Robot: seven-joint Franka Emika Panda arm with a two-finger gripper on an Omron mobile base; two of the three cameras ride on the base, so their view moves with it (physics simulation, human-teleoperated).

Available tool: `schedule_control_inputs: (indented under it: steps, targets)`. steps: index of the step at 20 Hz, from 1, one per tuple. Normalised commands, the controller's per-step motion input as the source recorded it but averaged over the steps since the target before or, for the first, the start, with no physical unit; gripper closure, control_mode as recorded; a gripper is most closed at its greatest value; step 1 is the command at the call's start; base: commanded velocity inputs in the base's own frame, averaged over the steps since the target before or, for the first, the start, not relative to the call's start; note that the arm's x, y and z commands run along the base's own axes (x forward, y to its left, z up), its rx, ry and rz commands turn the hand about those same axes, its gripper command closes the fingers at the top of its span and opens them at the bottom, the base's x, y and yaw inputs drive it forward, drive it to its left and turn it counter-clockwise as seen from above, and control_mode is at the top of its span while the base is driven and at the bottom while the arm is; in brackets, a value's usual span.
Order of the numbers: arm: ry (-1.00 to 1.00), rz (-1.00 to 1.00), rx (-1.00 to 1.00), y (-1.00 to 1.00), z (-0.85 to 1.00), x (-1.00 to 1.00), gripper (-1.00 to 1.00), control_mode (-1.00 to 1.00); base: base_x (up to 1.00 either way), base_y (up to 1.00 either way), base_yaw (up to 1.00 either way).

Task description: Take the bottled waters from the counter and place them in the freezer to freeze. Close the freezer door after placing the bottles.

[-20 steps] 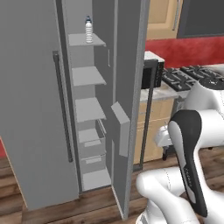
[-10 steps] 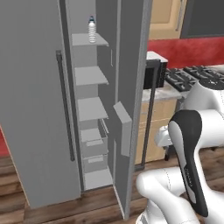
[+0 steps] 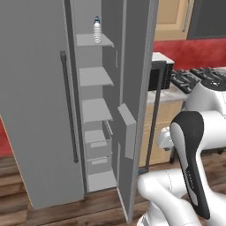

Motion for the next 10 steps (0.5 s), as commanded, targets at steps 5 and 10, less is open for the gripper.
schedule_control_inputs:
  steps: [5,10]
  targets:
    - [0.0,0.0,0.0,0.0,0.0,0.0,-1.0,1.0,0.4,-0.01,0.02]
    - [0.0,0.0,0.0,0.0,0.0,0.0,-1.0,1.0,0.45,0.0,0.0]
